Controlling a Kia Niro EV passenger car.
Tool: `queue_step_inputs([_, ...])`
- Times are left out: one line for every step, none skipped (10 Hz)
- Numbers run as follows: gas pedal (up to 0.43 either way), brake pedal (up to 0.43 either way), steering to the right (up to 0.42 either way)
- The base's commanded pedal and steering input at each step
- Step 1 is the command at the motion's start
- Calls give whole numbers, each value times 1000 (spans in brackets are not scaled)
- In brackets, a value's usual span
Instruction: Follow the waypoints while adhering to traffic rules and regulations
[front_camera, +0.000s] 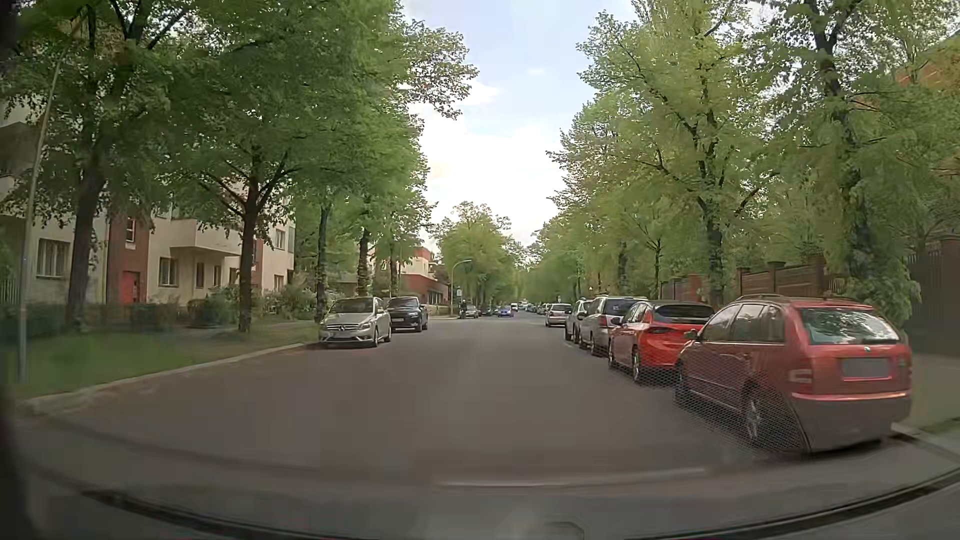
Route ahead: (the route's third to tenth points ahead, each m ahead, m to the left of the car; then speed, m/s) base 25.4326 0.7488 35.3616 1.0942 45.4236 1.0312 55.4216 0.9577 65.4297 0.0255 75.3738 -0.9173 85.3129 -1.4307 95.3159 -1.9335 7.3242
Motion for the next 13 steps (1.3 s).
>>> queue_step_inputs([378,18,8])
queue_step_inputs([378,18,8])
queue_step_inputs([390,18,8])
queue_step_inputs([390,18,8])
queue_step_inputs([390,18,7])
queue_step_inputs([390,18,6])
queue_step_inputs([390,18,6])
queue_step_inputs([390,18,6])
queue_step_inputs([390,18,6])
queue_step_inputs([390,18,5])
queue_step_inputs([390,18,5])
queue_step_inputs([390,18,5])
queue_step_inputs([390,18,5])
